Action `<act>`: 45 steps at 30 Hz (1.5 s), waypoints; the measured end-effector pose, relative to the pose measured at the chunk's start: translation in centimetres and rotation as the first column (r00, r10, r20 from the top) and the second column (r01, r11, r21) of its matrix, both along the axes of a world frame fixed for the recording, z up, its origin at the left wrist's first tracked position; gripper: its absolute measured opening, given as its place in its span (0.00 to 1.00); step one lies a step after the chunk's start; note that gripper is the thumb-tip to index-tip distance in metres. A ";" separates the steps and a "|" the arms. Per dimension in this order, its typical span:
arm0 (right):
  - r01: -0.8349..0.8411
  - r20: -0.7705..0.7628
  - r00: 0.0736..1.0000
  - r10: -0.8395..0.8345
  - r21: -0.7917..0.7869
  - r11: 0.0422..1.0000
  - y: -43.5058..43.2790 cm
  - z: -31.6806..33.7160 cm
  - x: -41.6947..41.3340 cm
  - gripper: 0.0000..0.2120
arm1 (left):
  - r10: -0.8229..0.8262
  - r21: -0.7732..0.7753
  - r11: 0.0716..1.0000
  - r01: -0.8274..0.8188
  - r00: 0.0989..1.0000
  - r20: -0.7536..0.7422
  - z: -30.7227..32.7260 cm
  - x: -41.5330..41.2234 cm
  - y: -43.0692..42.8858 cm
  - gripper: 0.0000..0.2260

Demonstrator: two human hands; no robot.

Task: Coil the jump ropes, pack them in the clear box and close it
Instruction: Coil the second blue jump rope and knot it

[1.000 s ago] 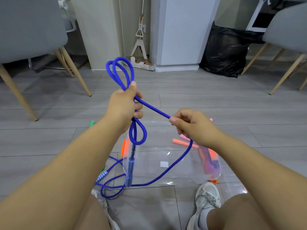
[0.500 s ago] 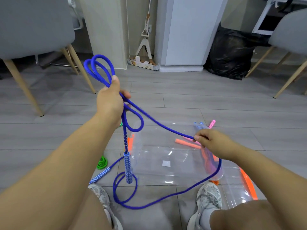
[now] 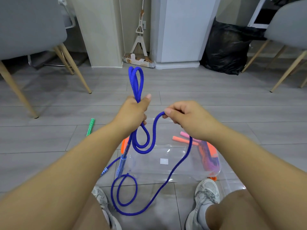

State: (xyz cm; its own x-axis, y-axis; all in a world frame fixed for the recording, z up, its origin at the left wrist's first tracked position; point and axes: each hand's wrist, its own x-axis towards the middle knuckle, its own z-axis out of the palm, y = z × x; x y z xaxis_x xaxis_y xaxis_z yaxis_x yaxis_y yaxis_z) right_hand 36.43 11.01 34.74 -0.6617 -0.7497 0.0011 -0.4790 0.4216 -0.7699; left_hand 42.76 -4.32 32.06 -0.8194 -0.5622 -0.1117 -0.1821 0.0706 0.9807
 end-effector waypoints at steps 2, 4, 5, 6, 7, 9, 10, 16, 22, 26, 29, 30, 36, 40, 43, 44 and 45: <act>0.036 0.046 0.998 -0.034 -0.050 0.998 -0.7 -0.1 0.0 0.11 | -0.040 0.041 0.998 0.039 0.999 0.005 -0.1 0.0 0.4 0.10; 0.066 0.062 0.996 -0.061 -0.084 0.994 -1.4 -0.3 0.0 0.12 | -0.057 0.117 0.991 0.059 0.998 -0.016 0.0 0.1 0.8 0.07; 0.073 0.062 0.996 -0.068 -0.087 0.993 -1.7 -0.3 -0.1 0.12 | -0.070 0.160 0.984 0.074 0.997 -0.026 0.0 0.2 0.9 0.07; 0.076 0.057 0.996 -0.072 -0.082 0.994 -1.9 -0.4 -0.2 0.12 | -0.088 0.196 0.976 0.092 0.996 -0.030 0.1 0.3 0.9 0.07; 0.080 0.048 0.996 -0.076 -0.069 0.994 -2.1 -0.4 -0.2 0.12 | -0.107 0.216 0.970 0.111 0.994 -0.028 0.1 0.3 0.8 0.08; 0.085 0.031 0.996 -0.083 -0.056 0.995 -2.3 -0.4 -0.4 0.12 | -0.150 0.163 0.976 0.146 0.989 0.010 0.0 0.3 0.7 0.10; 0.089 0.028 0.996 -0.087 -0.056 0.995 -2.4 -0.5 -0.5 0.13 | -0.172 0.108 0.980 0.167 0.984 0.038 -0.1 0.2 0.6 0.10; 0.071 0.110 0.992 -0.057 -0.130 0.989 -2.1 -0.5 -1.1 0.10 | -0.283 0.122 0.952 0.281 0.959 -0.007 0.1 0.4 0.5 0.08; 0.101 0.124 0.988 -0.091 -0.076 0.992 0.7 -1.2 -2.9 0.06 | -0.163 0.240 0.953 0.183 0.982 -0.101 0.7 0.8 -0.5 0.18; 0.175 0.119 0.978 -0.171 -0.028 0.984 3.3 -1.8 -4.3 0.06 | 0.025 0.289 0.957 0.023 0.987 -0.161 1.6 1.1 -2.0 0.16; 0.271 0.120 0.958 -0.261 -0.085 0.959 4.2 -2.5 -5.0 0.03 | 0.111 0.309 0.950 -0.045 0.974 -0.199 1.9 1.3 -2.3 0.15; 0.314 0.129 0.946 -0.299 -0.116 0.943 4.3 -2.8 -5.1 0.02 | 0.125 0.319 0.946 -0.055 0.971 -0.205 1.9 1.4 -2.1 0.16; 0.421 0.136 0.907 -0.399 -0.282 0.862 2.1 -3.1 -3.6 0.08 | 0.044 0.324 0.946 0.006 0.988 -0.147 1.6 1.2 -0.5 0.18; 0.383 0.146 0.924 -0.355 -0.338 0.860 -0.4 -2.3 -1.4 0.07 | -0.011 0.276 0.960 0.037 0.996 -0.094 1.3 0.9 0.8 0.20; 0.317 0.090 0.948 -0.305 -0.313 0.895 -1.8 -2.1 -0.5 0.08 | -0.013 0.275 0.961 0.040 0.995 -0.099 1.4 0.6 1.3 0.17; 0.285 0.082 0.958 -0.274 -0.300 0.910 -2.1 -1.9 -0.2 0.08 | -0.011 0.272 0.962 0.039 0.995 -0.103 1.4 0.6 1.4 0.16; 0.263 0.085 0.965 -0.249 -0.297 0.918 -2.4 -1.8 0.1 0.07 | -0.008 0.267 0.963 0.037 0.994 -0.107 1.4 0.5 1.5 0.15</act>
